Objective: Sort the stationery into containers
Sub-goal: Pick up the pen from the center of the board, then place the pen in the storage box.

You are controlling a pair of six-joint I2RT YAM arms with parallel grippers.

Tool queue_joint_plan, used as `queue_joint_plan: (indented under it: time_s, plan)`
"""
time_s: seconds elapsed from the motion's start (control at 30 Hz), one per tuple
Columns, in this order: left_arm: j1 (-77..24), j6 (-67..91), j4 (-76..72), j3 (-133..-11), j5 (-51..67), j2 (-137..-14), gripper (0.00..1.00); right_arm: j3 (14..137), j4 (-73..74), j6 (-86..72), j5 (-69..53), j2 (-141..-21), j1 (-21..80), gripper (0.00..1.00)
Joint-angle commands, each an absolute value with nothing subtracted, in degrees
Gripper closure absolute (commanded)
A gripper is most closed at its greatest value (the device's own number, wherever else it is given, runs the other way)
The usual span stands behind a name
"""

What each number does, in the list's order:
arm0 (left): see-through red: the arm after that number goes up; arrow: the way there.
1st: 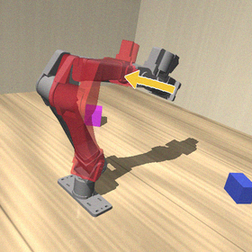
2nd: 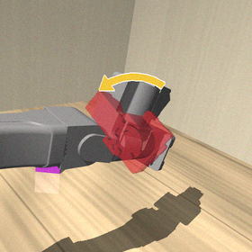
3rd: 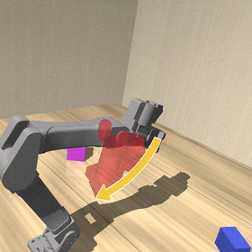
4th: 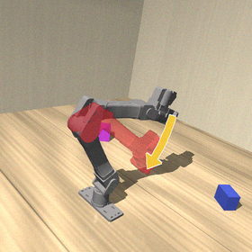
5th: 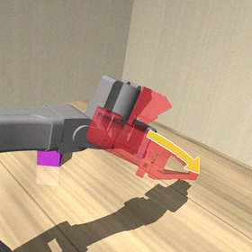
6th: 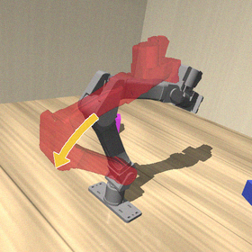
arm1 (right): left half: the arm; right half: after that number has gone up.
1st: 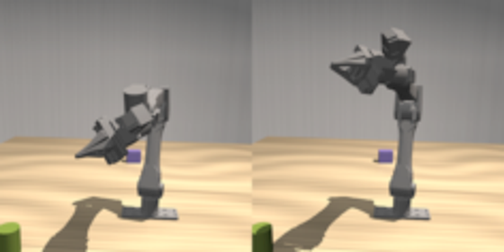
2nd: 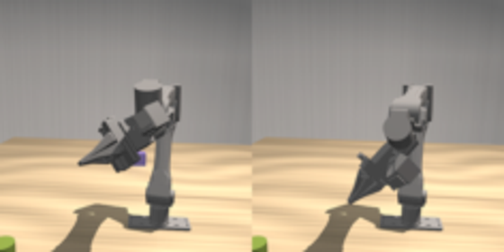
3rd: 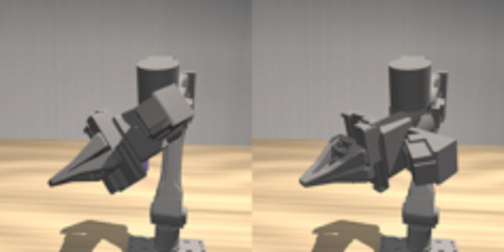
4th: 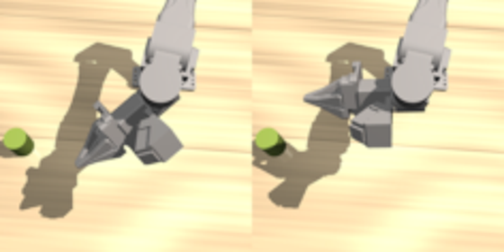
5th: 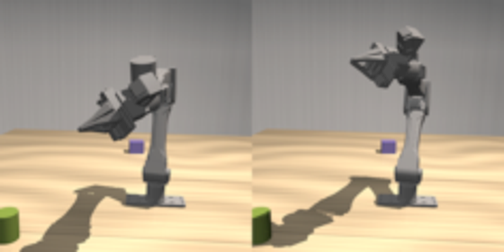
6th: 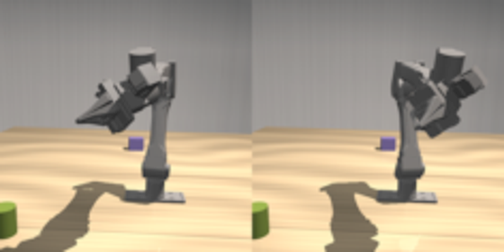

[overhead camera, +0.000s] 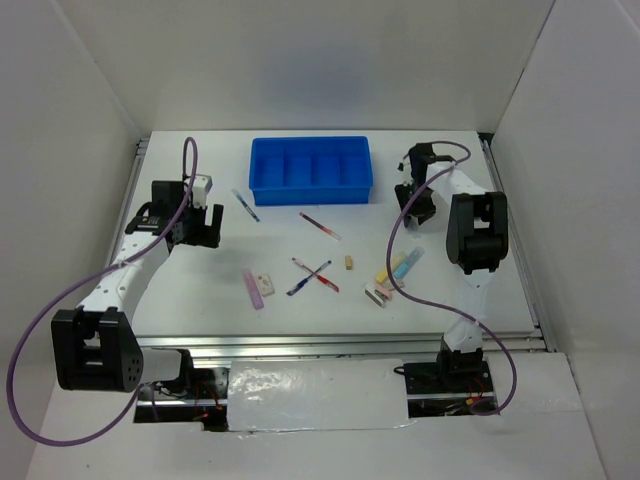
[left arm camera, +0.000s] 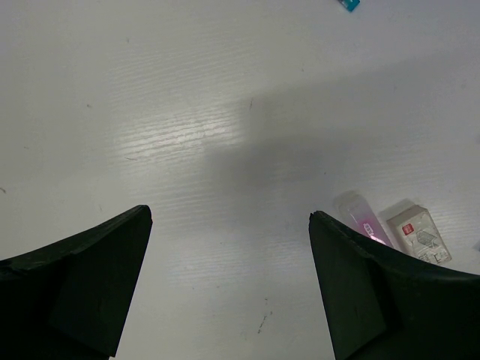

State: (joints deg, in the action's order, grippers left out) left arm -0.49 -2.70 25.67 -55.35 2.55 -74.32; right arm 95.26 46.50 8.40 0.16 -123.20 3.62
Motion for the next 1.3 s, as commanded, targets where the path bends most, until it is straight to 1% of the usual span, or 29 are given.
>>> queue_joint_plan:
  time_s: [0.0,0.1,0.2,0.27,0.3,0.4,0.43,0.57,0.63,0.67,0.8,0.93,0.97,1.03,1.13,1.17,1.27]
  plan:
    - [-0.2,-2.4,24.7,-56.9,2.4,-74.7,0.01,97.4,50.4,9.4,0.3,-123.4,3.5,0.5]
    - [-0.2,-2.4,24.7,-57.0,2.2,-74.9,0.02,97.8,51.1,9.2,0.3,-124.0,3.5,0.54]
    - [-0.3,-2.5,24.8,-57.2,2.1,-75.0,0.01,99.9,53.6,9.5,-1.7,-125.8,3.5,0.61]
    - [-0.2,-2.5,24.8,-57.3,2.1,-75.3,0.02,101.9,55.5,9.7,-1.9,-126.6,3.4,0.68]
    - [-0.2,-2.5,24.6,-57.4,2.0,-75.3,0.02,102.6,55.7,9.8,-2.0,-127.1,3.4,0.75]
    - [-0.2,-2.5,24.5,-57.4,2.1,-75.6,0.02,102.4,55.5,9.8,-1.8,-126.5,3.4,0.88]
    - [-0.2,-2.5,24.5,-57.5,2.2,-75.7,0.02,102.0,55.4,9.6,-1.9,-126.0,3.3,1.0]
    - [-0.2,-2.6,24.3,-57.5,2.5,-75.5,0.02,99.8,55.5,9.1,-3.9,-120.0,2.8,1.0]
    - [-0.2,-2.5,24.1,-57.5,2.7,-75.3,0.02,98.8,55.7,9.0,-4.7,-114.6,2.6,1.0]
    - [-0.2,-2.5,23.9,-57.5,2.8,-75.4,0.02,99.0,56.2,8.9,-5.4,-111.5,2.2,1.0]
    - [-0.2,-1.2,23.3,-57.8,4.1,-74.7,0.02,103.6,57.1,6.9,-8.7,-106.7,3.1,1.0]
    - [-0.2,-0.5,22.9,-59.1,4.3,-74.6,0.02,113.5,58.4,2.6,-11.3,-108.4,6.7,1.0]
    - [-0.2,-0.4,22.9,-59.3,4.1,-74.7,0.02,116.4,58.1,1.4,-11.3,-109.7,9.1,1.0]
    - [-0.2,-0.4,23.5,-60.3,3.9,-75.1,0.02,117.9,55.5,1.1,-7.3,-111.5,12.5,1.0]
    - [-0.2,-0.5,22.9,-60.6,3.5,-75.1,0.02,124.8,54.4,-2.0,-6.8,-116.5,16.5,1.0]
    - [-0.2,1.8,22.8,-60.4,3.5,-75.1,0.02,128.1,54.0,-3.3,-5.5,-117.8,17.6,1.0]
    - [-0.2,2.3,22.4,-60.4,4.0,-75.6,0.02,130.0,49.0,-6.9,-4.0,-120.1,19.5,1.0]
